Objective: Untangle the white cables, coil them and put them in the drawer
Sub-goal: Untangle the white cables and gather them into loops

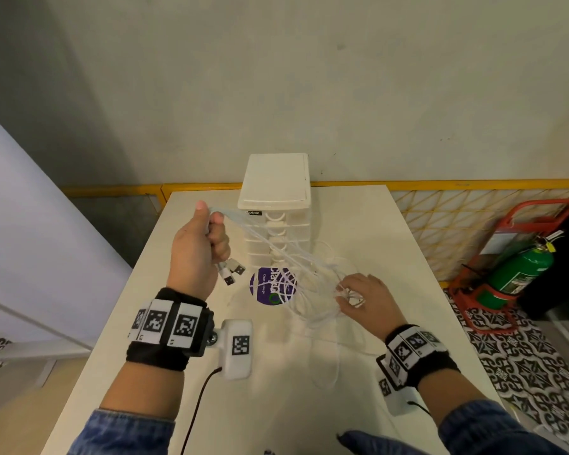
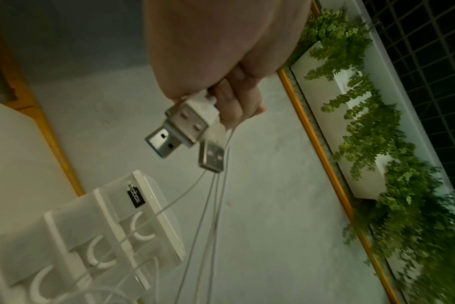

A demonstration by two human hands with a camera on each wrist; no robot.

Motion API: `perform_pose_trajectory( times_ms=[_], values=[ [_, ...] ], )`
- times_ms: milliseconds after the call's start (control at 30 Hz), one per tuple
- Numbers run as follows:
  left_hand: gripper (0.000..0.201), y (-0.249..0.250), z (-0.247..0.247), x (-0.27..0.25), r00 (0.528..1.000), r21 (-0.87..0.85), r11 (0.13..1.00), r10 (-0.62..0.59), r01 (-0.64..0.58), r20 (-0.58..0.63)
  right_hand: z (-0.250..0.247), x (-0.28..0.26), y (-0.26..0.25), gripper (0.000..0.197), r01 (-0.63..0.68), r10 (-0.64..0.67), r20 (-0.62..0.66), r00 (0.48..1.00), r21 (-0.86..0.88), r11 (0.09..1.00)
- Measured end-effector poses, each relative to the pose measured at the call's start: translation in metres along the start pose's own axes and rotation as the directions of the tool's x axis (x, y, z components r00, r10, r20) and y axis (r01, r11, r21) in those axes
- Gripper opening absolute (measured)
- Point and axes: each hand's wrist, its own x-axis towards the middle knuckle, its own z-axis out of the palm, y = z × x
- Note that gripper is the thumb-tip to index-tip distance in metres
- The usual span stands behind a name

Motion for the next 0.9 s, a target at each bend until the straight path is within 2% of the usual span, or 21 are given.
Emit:
perform_pose_trajectory(
  times_ms=[133,167,267,333,400,567,667,700,767,833,900],
  values=[
    [0.045,0.006,-0.021,0.002,0.993,-0.029,0.998,0.059,-0.062,-0.102,-0.011,0.005,-0.016,0.033,0.162,-0.164,-0.25,0.954,-0.028,0.986],
    [0.046,0.006,-0.026,0.003,0.989,-0.033,0.997,0.06,-0.065,-0.134,-0.013,0.005,-0.02,0.033,0.172,-0.163,-0.291,0.943,0.006,0.985],
    [0.045,0.002,-0.035,0.007,0.981,-0.034,0.999,0.018,-0.025,-0.191,-0.015,0.005,-0.02,0.02,0.097,-0.055,-0.401,0.914,0.084,0.992],
    [0.044,-0.002,-0.034,0.007,0.982,0.003,1.0,0.013,-0.013,-0.19,-0.013,0.003,-0.012,0.014,0.032,-0.075,-0.401,0.913,-0.112,0.993],
    [0.043,-0.004,-0.033,0.007,0.984,0.026,0.999,0.026,-0.022,-0.174,-0.009,0.001,-0.004,0.017,-0.056,-0.061,-0.361,0.931,-0.306,0.95],
    [0.044,0.0,-0.039,0.006,0.984,0.026,0.999,0.032,-0.028,-0.174,-0.013,-0.005,0.011,0.014,-0.245,0.087,-0.364,0.927,-0.413,0.877],
    [0.043,-0.005,-0.03,0.002,0.988,0.064,0.998,0.021,-0.012,-0.151,-0.016,-0.005,0.009,0.006,-0.334,0.23,-0.271,0.935,-0.45,0.828],
    [0.042,-0.008,-0.024,0.0,0.992,0.088,0.996,0.011,0.0,-0.126,-0.018,-0.003,0.006,0.003,-0.362,0.279,-0.243,0.929,-0.439,0.822],
    [0.041,-0.013,-0.011,-0.004,0.999,0.189,0.982,-0.009,0.015,-0.031,-0.019,0.003,0.001,0.027,-0.35,0.312,-0.165,0.936,-0.33,0.877],
    [0.039,-0.017,0.004,-0.011,0.995,0.294,0.956,-0.029,0.0,0.092,-0.022,0.011,-0.018,0.053,-0.187,0.171,-0.146,0.974,-0.108,0.976],
    [0.04,-0.019,0.018,-0.018,0.973,0.351,0.936,-0.07,-0.012,0.221,-0.024,0.023,-0.053,0.069,-0.004,0.022,-0.136,0.991,0.127,0.992]
  ],
)
